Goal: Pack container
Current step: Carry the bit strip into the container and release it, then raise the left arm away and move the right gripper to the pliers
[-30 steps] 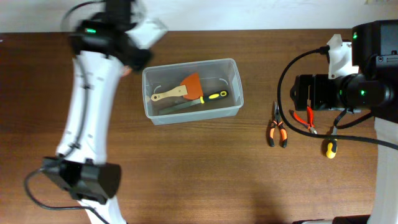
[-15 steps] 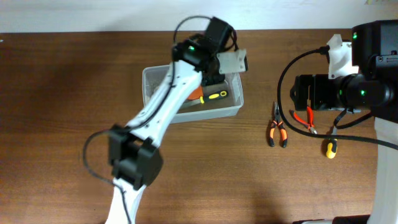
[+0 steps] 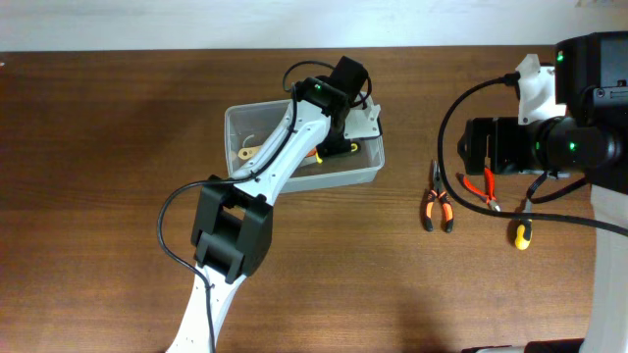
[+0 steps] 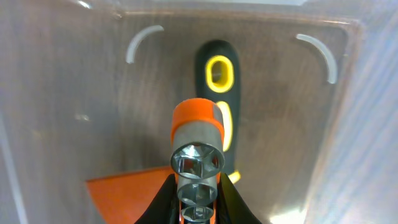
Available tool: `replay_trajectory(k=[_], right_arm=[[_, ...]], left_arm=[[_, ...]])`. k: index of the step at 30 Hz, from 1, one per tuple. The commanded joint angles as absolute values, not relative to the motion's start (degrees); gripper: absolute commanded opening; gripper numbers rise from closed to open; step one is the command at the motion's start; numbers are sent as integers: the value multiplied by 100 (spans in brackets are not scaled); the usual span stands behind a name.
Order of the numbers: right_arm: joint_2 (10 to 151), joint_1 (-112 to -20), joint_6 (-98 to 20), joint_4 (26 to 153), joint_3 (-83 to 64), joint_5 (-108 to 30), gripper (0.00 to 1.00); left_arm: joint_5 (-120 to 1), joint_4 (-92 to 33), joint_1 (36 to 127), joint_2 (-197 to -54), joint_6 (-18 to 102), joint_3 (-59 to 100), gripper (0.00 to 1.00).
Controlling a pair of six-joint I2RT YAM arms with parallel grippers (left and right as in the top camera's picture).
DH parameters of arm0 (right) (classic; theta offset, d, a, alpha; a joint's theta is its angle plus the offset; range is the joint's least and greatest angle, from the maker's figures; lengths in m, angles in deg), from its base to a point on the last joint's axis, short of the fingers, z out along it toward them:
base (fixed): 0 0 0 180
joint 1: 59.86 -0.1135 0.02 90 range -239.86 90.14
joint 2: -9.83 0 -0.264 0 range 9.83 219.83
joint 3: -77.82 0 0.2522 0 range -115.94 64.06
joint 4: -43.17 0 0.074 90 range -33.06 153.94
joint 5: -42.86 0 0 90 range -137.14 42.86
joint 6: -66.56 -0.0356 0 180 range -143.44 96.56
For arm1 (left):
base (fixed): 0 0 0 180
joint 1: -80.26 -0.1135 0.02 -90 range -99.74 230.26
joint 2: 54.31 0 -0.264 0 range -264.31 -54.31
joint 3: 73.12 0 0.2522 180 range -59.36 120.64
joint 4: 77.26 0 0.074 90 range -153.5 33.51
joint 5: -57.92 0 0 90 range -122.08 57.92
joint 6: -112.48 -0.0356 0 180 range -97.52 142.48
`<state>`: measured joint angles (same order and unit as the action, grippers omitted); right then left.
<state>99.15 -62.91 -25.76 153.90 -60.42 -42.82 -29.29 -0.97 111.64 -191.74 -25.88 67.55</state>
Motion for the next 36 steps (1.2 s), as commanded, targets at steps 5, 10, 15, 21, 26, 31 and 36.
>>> replay_trajectory(k=[5,10,15,21,26,31,36], right_arm=[[9923,-6280,-2535,15403,-6023,-4291,99],[9923,-6280,-2537,15355,-6023,-4291,99],[9923,-6280,-2537,15183,-6023,-4291,99],[9925,-6278,-2535,14510,-6023,-4343,99],[10164,-6197,-2574,14020,-6023,-4774,99],[10964,-5780,-2732,14051,-5868,-4778,99],[12048,-5487,-2729,14155,-5514,-4400,88]], left_arm=[[-2802,539,11162,-19156,-2337,6832,65],[-2623,1076,11162,-19025,-2322,6957,99],[-2391,1448,11159,-18533,-2302,7232,99],[-1823,1505,11094,-17593,-1808,7525,99],[-1711,1583,10755,-16638,-1080,7549,99],[-1471,2292,9761,-15932,113,7549,99],[-1685,3011,8504,-15871,1156,7531,99]])
